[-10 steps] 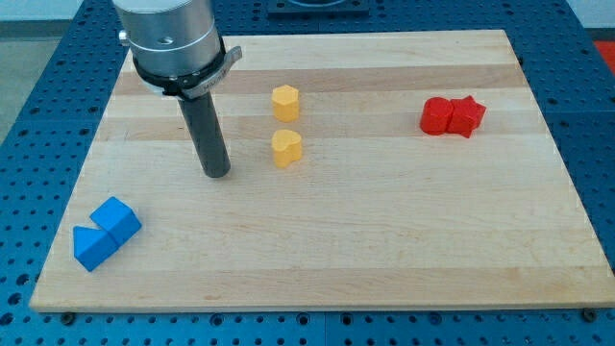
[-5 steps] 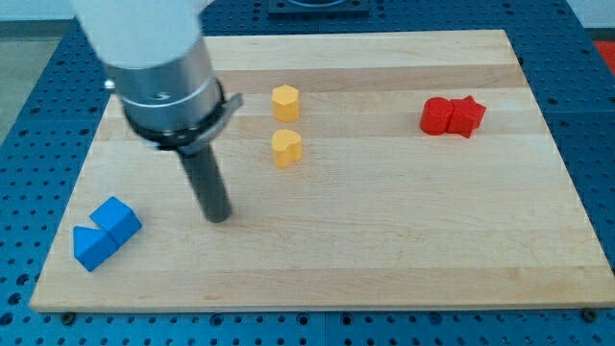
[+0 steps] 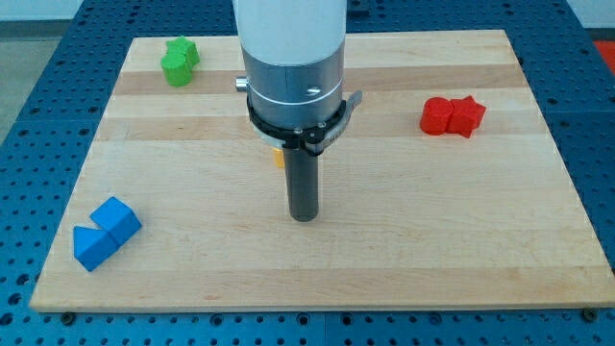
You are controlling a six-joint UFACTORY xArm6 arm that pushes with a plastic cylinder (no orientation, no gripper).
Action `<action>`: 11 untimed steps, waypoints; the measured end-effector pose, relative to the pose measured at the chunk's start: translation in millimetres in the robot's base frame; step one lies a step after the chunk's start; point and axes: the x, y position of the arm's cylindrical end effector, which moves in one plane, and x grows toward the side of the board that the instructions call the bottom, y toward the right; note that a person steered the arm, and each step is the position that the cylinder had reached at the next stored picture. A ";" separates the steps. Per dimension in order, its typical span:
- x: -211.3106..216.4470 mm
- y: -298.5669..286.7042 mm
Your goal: Move the yellow hexagon vertically above the red circle
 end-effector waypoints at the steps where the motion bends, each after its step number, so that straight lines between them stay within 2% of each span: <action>1: -26.9 -0.6; 2: -92.1 -9.5; 3: -128.6 -19.2; 7: -159.3 -58.6; 10: -178.9 57.7; 11: -203.8 88.6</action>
